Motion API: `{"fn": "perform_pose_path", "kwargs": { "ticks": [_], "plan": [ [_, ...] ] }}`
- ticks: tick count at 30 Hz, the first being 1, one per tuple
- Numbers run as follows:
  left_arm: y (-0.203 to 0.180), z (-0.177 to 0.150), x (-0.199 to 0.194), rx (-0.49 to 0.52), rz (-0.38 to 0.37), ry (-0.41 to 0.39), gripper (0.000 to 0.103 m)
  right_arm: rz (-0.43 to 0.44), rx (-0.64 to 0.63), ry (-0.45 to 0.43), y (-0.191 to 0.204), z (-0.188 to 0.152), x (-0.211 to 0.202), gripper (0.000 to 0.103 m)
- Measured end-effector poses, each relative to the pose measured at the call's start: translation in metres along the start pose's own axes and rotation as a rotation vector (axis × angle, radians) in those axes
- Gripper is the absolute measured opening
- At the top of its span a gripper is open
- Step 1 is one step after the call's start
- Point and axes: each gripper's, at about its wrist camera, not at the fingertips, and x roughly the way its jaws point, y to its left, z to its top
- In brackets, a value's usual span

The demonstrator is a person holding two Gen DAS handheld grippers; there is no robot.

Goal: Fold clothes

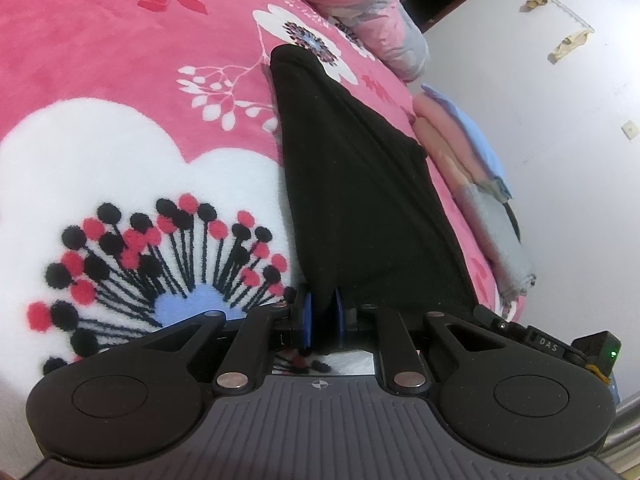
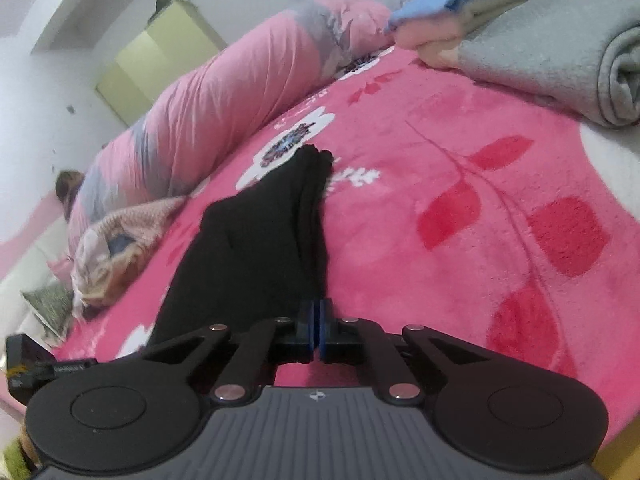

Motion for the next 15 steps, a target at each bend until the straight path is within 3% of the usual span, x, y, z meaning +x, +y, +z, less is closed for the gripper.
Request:
{"fn": "perform_pose_path", "kwargs": {
  "ticks": [3, 8, 13, 15],
  "plan": [
    [-0.002, 0.001, -0.003, 0.008, 0.003, 0.001, 0.013, 0.013, -0.007, 0.007, 0.002, 0.004, -0.005, 0.002],
    [-0.009, 0.005, -0.026, 0.065, 0.056, -0.071, 0.017, -0.030, -0.096, -0.018, 0.016, 0.027, -0.019, 0.004],
    [-0.020, 0.018, -0.032, 0.115, 0.043, -0.116, 0.017, -0.002, -0.174, -0.040, 0.037, 0.055, 0.007, 0.007],
    [-0.031, 0.021, -0.023, 0.161, 0.035, -0.116, 0.017, 0.023, -0.171, -0.017, 0.039, 0.066, 0.031, 0.022]
  ]
}}
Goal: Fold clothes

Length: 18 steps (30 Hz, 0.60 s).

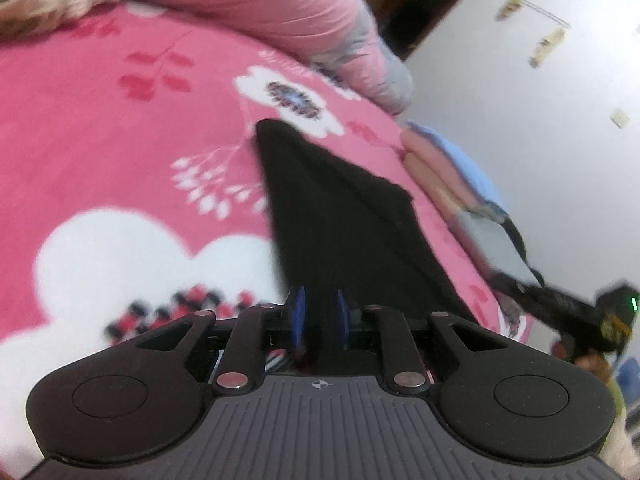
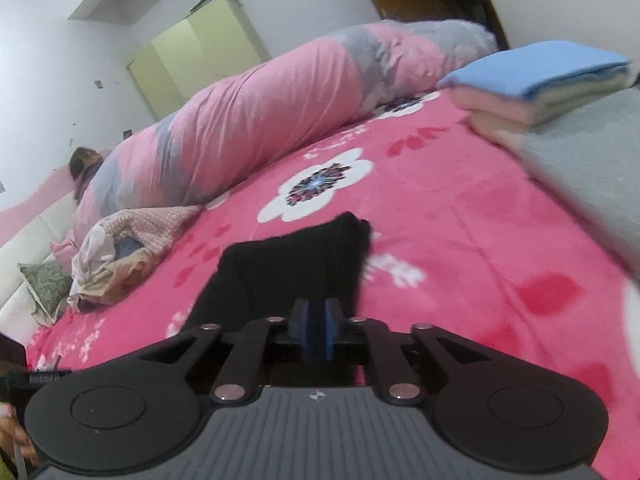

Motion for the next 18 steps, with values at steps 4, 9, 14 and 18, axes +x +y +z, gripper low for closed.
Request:
{"fn": "perform_pose_path", "kwargs": {
  "ticks": [4, 9, 14, 18],
  "plan": [
    [-0.013, -0.009, 0.027, 0.062, -0.015, 0.066, 0.017, 0.007, 0.017, 0.063, -0.005, 0.014, 0.045, 0.037],
    [-0.004, -0.020, 0.037, 0.032, -0.026, 0.094, 0.017, 0.000, 0.019, 0.104, -0.014, 0.017, 0.076, 0.008],
    [-0.001, -0.020, 0.038, 0.033, -0.041, 0.099, 0.017, -0.045, 0.107, 0.077, -0.035, 0.010, 0.080, 0.003],
    [0.001, -0.021, 0.039, 0.039, -0.047, 0.102, 0.017, 0.004, 0.197, 0.101, -0.056, 0.004, 0.084, 0.003]
  ]
}}
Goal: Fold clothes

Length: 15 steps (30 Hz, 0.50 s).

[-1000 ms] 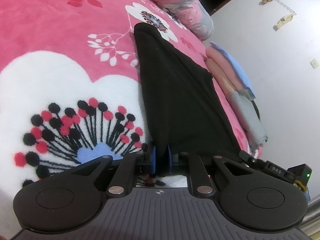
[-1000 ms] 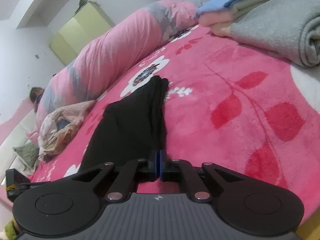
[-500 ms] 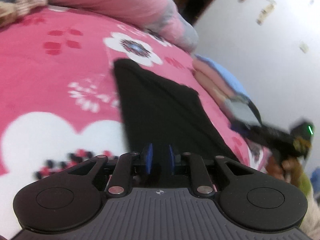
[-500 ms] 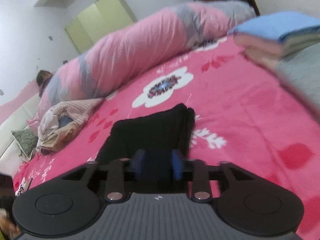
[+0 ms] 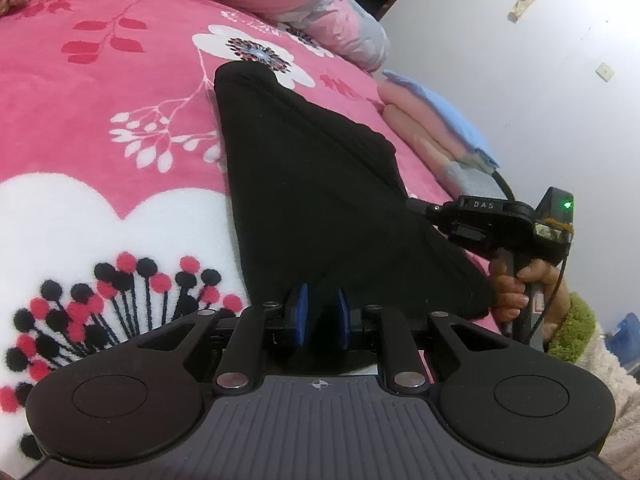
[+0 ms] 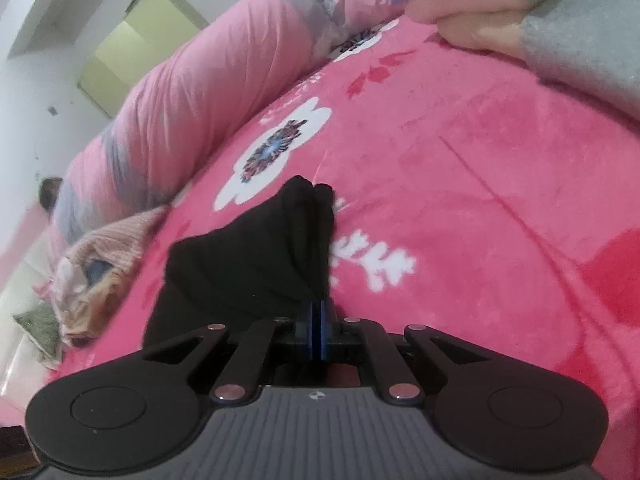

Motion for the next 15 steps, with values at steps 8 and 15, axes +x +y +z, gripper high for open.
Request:
{"fn": "perform_pose_path", "kwargs": {
  "ticks": [8, 15],
  "plan": [
    [0.001, 0.000, 0.001, 0.009, -0.010, -0.001, 0.017, 0.022, -0.071, -0.060, 0.018, 0.038, -0.007, 0.030],
    [0.002, 0.000, 0.003, 0.006, -0.015, -0.004, 0.017, -0.046, -0.183, -0.042, 0.028, 0.058, 0.048, 0.015]
  ]
}}
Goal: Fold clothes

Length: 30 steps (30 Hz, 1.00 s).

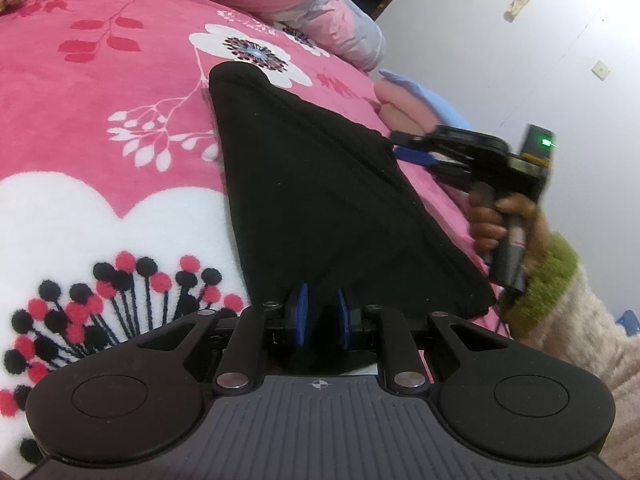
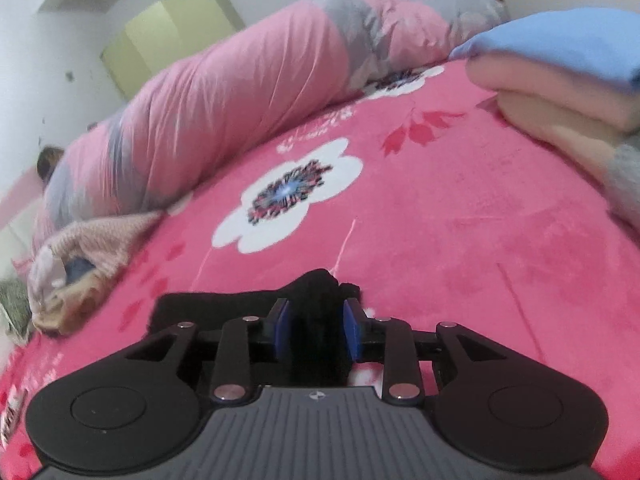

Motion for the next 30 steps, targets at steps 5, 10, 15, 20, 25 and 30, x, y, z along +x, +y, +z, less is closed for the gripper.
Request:
{"fn": "perform_pose_path", "kwargs": {
  "ticks": [5, 10, 15, 20, 25, 30],
  "plan": [
    [0.001, 0.000, 0.000, 0.005, -0.007, 0.003, 0.017, 0.008, -0.042, -0.096, 0.005, 0.007, -0.005, 0.001],
    [-0.001, -0.001, 0.000, 0.032, -0.003, 0.005, 0.017, -0.026, -0.031, -0.084, -0.010, 0.008, 0.019, 0.001],
    [0.002, -0.002, -0.001, 0.023, -0.014, 0.005, 0.017, -0.056, 0.052, -0.046, -0.030, 0.003, 0.029, 0.001],
    [0.003, -0.002, -0.002, 0.022, -0.020, 0.004, 0.017, -0.053, 0.095, -0.091, -0.032, 0.010, -0.011, 0.003],
    [0.005, -0.001, -0.002, 0.009, -0.027, 0.006, 0.017, 0.102, -0.214, 0.013, 0.030, -0.018, -0.048, 0.003],
    [0.005, 0.000, -0.003, -0.010, -0.030, 0.003, 0.017, -0.072, -0.368, 0.167, 0.030, -0.059, -0.053, 0.002]
  ]
}}
